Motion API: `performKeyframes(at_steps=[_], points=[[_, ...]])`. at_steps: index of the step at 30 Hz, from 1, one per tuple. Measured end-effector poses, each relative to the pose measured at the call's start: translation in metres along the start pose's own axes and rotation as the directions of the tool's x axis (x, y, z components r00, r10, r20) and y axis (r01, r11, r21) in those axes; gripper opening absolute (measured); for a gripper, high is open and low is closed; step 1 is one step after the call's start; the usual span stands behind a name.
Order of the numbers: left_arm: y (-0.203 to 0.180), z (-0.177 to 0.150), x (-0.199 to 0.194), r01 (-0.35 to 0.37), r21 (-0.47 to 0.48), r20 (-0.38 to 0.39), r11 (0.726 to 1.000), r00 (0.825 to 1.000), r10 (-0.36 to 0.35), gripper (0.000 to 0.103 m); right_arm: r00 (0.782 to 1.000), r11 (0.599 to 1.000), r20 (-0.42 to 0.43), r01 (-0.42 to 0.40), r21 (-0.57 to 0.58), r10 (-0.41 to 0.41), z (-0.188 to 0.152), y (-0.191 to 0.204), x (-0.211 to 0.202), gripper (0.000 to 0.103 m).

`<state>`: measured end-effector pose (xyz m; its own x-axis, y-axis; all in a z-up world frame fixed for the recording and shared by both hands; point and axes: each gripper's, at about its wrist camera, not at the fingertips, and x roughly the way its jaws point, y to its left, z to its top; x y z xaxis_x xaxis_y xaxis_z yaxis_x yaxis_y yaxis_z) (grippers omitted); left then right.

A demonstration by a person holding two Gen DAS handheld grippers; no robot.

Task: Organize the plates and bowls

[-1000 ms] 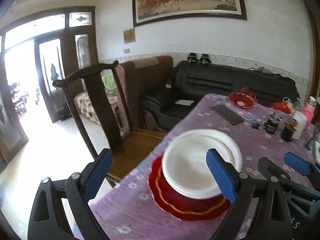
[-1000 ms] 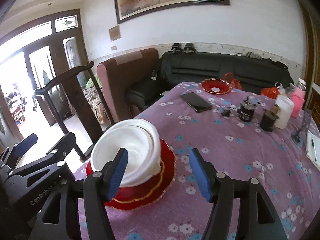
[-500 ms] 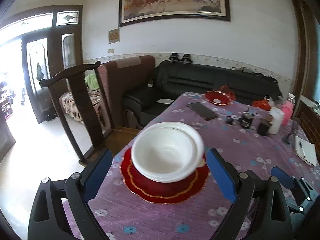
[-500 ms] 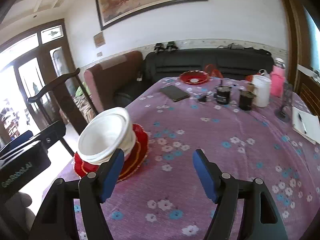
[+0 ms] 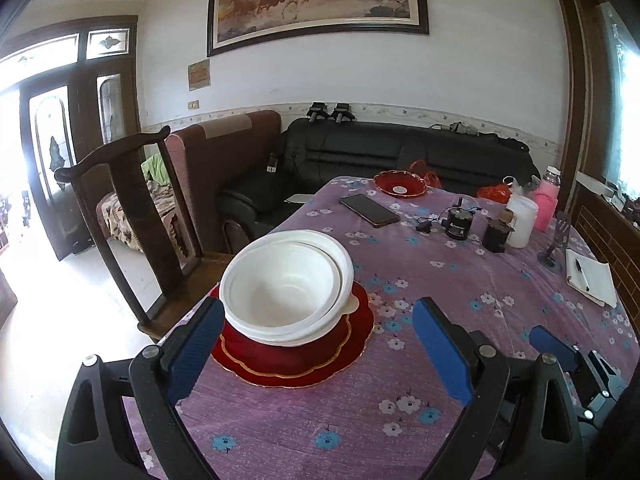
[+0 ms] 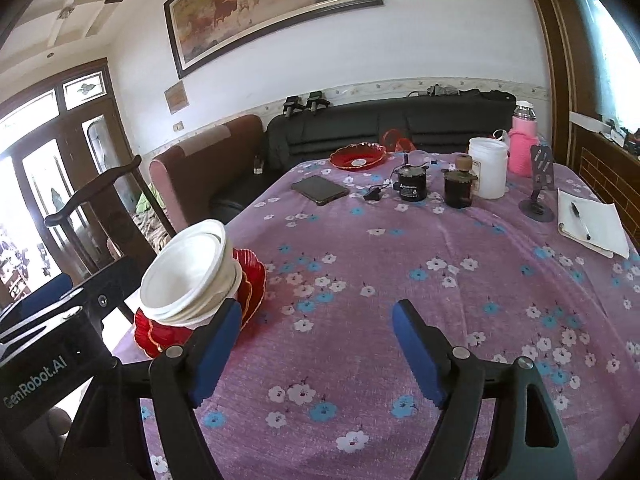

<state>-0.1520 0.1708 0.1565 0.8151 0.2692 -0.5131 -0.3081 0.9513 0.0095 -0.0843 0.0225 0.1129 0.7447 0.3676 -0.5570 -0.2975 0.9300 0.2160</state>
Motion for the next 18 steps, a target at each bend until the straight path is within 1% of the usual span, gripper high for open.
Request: performKeyframes(at_steps=[10, 18], points=[[0.005, -0.005, 0.007, 0.003, -0.016, -0.017, 1.000, 1.000, -0.003, 0.095, 0.999, 0.998, -0.038, 0.000, -0.062, -0.003, -0.010, 0.017, 0.014, 0.083], [0.017, -0.008, 0.012, -0.005, -0.048, -0.004, 0.999, 1.000, 0.005, 0.095, 0.997, 0.994, -0.078, -0.003, -0.105, -0.005, -0.018, 0.032, 0.028, 0.083]])
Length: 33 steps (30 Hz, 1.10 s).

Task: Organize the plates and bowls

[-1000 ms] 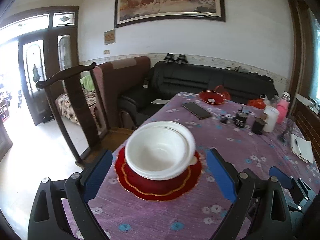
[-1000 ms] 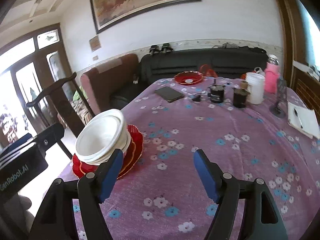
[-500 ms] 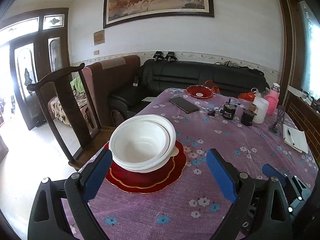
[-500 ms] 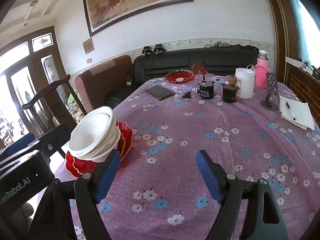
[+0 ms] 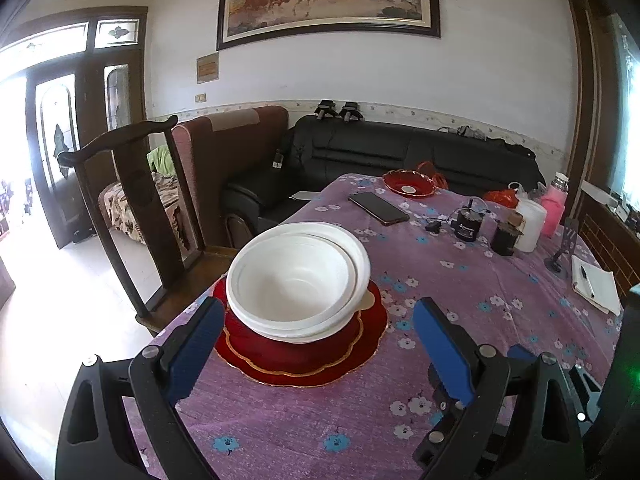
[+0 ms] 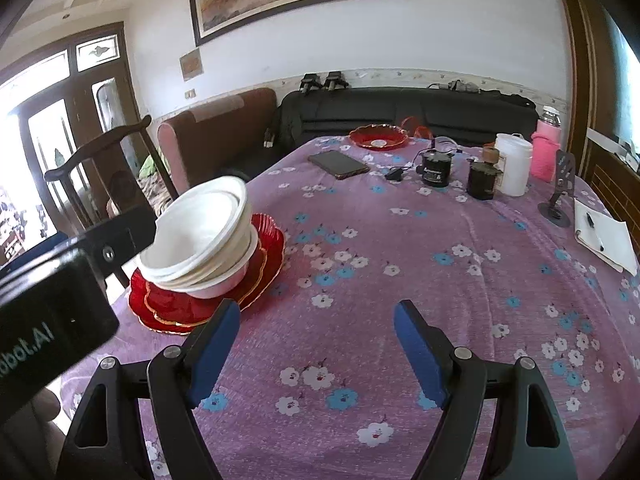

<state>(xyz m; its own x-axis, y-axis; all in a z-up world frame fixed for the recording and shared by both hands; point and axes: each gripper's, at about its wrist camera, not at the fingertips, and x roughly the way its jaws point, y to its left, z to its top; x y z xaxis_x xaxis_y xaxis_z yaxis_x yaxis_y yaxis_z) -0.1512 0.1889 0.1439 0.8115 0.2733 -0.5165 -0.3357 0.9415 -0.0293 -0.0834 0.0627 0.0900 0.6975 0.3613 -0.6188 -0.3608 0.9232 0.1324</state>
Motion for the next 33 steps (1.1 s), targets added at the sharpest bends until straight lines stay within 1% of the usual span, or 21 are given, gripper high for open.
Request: performKeyframes(at_steps=[7, 9, 11, 13, 14, 17, 20, 23, 27, 30, 33], points=[[0.011, -0.002, 0.005, -0.003, -0.026, 0.002, 1.000, 1.000, 0.003, 0.095, 0.999, 0.999, -0.033, 0.005, -0.038, -0.006, -0.003, 0.014, 0.012, 0.083], [0.015, -0.002, 0.004, -0.007, -0.034, 0.019, 0.999, 1.000, 0.007, 0.095, 0.999, 0.999, -0.037, 0.003, -0.051, -0.005, -0.003, 0.020, 0.014, 0.083], [0.019, -0.002, -0.001, -0.025, -0.043, 0.062, 0.999, 0.998, 0.028, 0.095, 0.999, 0.998, -0.040, 0.002, -0.062, -0.005, -0.002, 0.025, 0.016, 0.083], [0.024, -0.001, -0.009, -0.049, -0.058, 0.108, 0.997, 0.993, 0.056, 0.102, 0.999, 0.997, -0.042, 0.000, -0.074, -0.003, -0.001, 0.030, 0.017, 0.083], [0.026, -0.001, -0.012, -0.054, -0.067, 0.126, 0.996, 0.990, 0.062, 0.103, 0.999, 0.997, -0.041, -0.001, -0.080, -0.003, -0.001, 0.033, 0.018, 0.083], [0.034, -0.005, -0.021, -0.056, -0.100, 0.177, 0.993, 0.982, 0.073, 0.103, 0.999, 0.997, -0.038, -0.009, -0.080, 0.006, 0.002, 0.037, 0.019, 0.084], [0.038, -0.003, -0.023, -0.064, -0.083, 0.210, 0.995, 0.975, 0.080, 0.103, 0.999, 0.996, -0.038, -0.011, -0.086, 0.007, 0.004, 0.042, 0.021, 0.083], [0.043, 0.000, -0.018, -0.043, -0.088, 0.176, 0.995, 0.983, 0.058, 0.103, 0.999, 0.996, -0.044, -0.014, -0.089, 0.010, 0.004, 0.046, 0.023, 0.083], [0.053, 0.000, -0.005, -0.010, -0.109, 0.108, 0.994, 0.994, 0.022, 0.103, 0.999, 0.995, -0.036, -0.014, -0.101, 0.011, 0.003, 0.054, 0.022, 0.083], [0.058, -0.002, 0.002, -0.013, -0.122, 0.073, 0.992, 0.997, 0.022, 0.103, 0.999, 0.994, -0.032, -0.018, -0.106, 0.015, 0.002, 0.058, 0.021, 0.084], [0.067, -0.003, 0.012, -0.013, -0.154, 0.029, 0.988, 0.999, 0.017, 0.103, 0.998, 0.994, -0.052, -0.030, -0.104, 0.025, 0.001, 0.061, 0.025, 0.085]])
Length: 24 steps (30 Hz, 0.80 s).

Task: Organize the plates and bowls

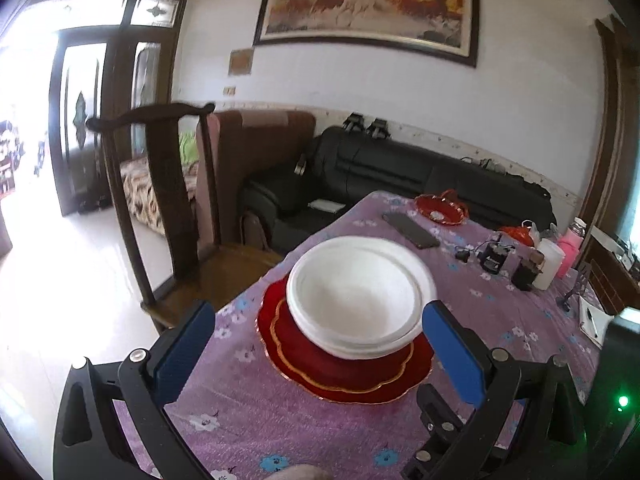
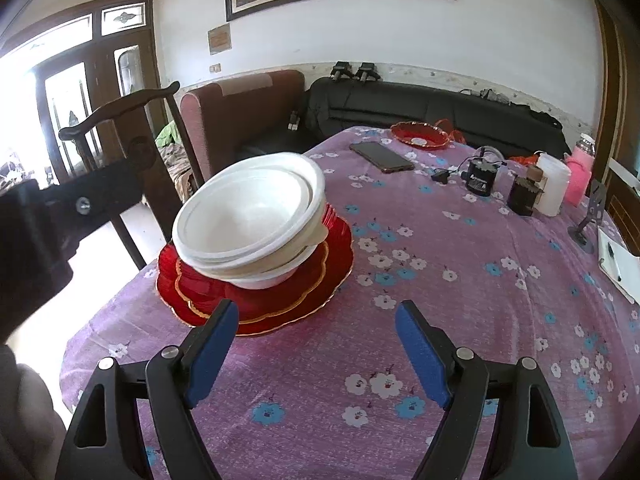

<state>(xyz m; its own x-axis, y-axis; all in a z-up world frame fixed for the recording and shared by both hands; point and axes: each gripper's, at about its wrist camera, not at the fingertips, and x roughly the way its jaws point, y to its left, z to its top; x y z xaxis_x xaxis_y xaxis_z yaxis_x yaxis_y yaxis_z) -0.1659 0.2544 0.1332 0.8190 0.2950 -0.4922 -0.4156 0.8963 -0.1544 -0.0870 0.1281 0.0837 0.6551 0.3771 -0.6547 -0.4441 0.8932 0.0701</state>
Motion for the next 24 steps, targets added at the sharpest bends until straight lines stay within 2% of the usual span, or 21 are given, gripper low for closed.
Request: performKeyframes(at_steps=[4, 9, 18, 24], points=[[0.015, 0.000, 0.012, 0.000, -0.047, -0.057, 0.999, 0.998, -0.002, 0.103, 1.000, 1.000, -0.019, -0.013, 0.005, 0.013, -0.002, 0.003, 0.005, 0.085], [0.023, 0.000, 0.019, -0.031, -0.058, -0.079, 0.998, 0.997, 0.027, 0.103, 0.999, 0.999, -0.026, -0.034, -0.012, 0.033, -0.004, 0.011, 0.007, 0.085], [0.026, 0.005, 0.020, -0.066, -0.057, -0.085, 0.996, 0.994, 0.061, 0.103, 0.999, 0.995, -0.008, -0.053, -0.086, 0.053, 0.000, 0.032, 0.005, 0.085], [0.014, 0.011, 0.013, -0.091, -0.021, -0.063, 0.996, 0.994, 0.090, 0.103, 0.999, 0.992, 0.020, -0.033, -0.120, 0.035, 0.012, 0.037, 0.000, 0.085]])
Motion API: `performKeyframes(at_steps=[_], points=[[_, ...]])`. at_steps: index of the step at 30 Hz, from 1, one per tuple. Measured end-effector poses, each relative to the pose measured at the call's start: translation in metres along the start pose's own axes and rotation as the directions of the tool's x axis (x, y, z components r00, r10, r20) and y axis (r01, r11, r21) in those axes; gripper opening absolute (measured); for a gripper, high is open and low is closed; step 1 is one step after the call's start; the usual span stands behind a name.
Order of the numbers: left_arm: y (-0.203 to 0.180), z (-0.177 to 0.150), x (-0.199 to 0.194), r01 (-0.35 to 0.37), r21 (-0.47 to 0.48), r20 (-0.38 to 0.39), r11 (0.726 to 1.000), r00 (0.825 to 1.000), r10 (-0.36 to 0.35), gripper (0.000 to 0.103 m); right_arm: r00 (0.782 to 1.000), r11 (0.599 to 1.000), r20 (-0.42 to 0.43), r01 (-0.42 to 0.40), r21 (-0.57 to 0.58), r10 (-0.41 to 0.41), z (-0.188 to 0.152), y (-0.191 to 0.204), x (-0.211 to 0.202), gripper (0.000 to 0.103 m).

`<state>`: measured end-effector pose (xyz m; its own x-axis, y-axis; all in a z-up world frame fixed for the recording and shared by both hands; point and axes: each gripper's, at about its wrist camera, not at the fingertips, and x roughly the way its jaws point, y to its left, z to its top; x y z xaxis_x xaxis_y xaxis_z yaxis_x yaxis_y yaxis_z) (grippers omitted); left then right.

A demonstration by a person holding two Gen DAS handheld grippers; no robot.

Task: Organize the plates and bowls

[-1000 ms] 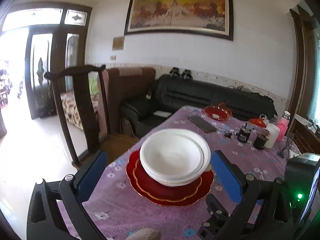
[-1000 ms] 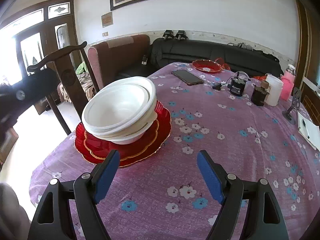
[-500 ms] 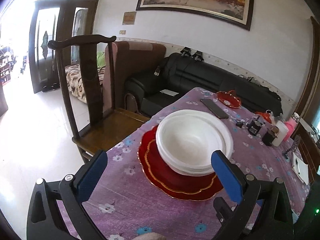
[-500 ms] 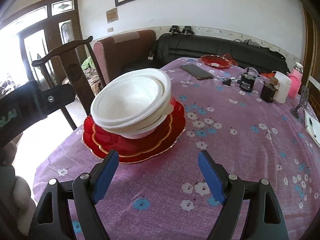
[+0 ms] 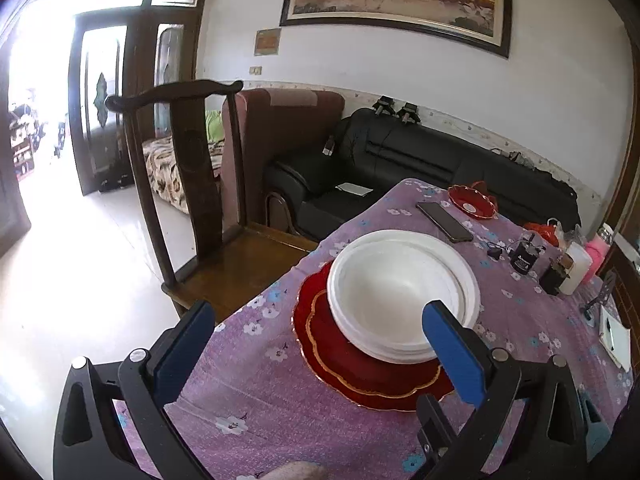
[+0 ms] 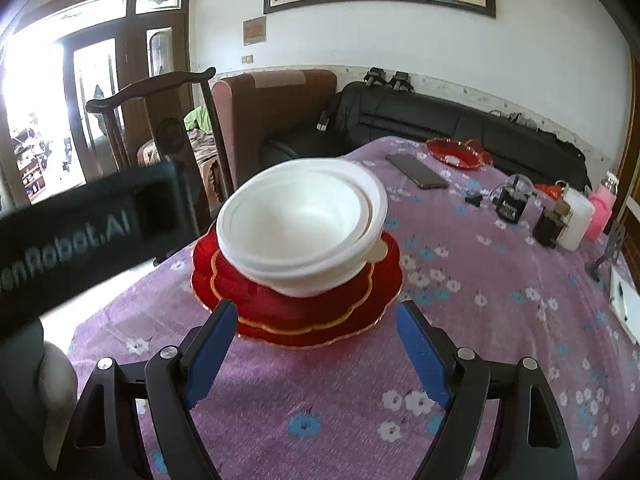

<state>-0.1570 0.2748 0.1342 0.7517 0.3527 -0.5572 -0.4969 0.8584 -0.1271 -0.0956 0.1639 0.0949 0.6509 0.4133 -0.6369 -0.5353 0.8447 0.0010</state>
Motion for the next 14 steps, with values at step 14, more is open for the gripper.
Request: performKeyframes(at_steps=[14], points=[[-0.050, -0.004, -0.033, 0.013, 0.118, 0.057, 0.993, 0.998, -0.020, 0.103, 0.997, 0.994, 0.060, -0.045, 0.104, 0.039, -0.005, -0.044, -0.040, 0.086]])
